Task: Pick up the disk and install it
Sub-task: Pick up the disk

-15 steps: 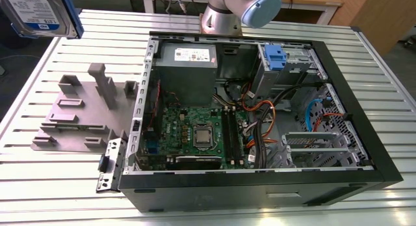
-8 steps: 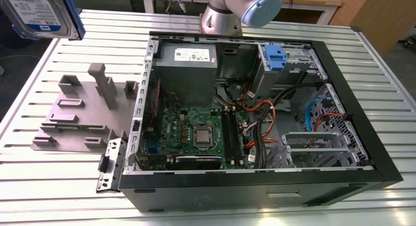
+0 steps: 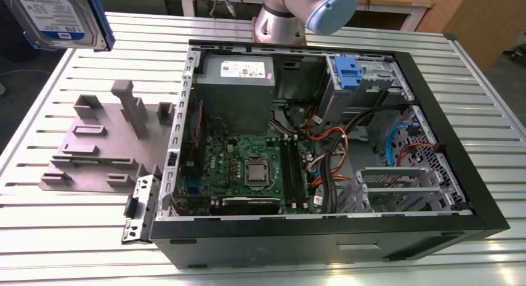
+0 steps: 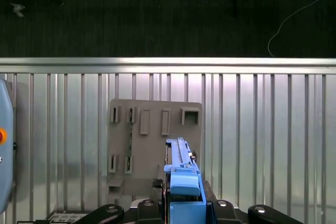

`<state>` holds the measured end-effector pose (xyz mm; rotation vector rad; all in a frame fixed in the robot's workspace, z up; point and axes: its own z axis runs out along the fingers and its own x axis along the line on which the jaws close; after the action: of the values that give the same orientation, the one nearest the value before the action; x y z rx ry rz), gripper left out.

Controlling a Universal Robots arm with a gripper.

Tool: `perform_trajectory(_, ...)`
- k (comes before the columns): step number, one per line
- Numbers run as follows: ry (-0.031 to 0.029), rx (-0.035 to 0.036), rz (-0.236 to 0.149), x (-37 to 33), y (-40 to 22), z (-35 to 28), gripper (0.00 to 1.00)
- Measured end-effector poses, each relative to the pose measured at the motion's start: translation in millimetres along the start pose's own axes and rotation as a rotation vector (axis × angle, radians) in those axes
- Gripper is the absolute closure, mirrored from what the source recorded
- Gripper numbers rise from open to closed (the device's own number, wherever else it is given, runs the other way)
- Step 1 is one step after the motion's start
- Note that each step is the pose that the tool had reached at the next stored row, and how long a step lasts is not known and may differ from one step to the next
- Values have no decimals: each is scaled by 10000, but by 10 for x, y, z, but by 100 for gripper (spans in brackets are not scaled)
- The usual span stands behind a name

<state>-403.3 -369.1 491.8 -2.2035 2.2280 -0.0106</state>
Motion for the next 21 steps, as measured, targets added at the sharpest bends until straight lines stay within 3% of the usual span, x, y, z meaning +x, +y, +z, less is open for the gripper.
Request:
perform_trajectory(12, 1, -2, 1, 5, -84, 0, 64)
perform_trajectory(21, 0, -1, 0, 7, -111, 1, 64)
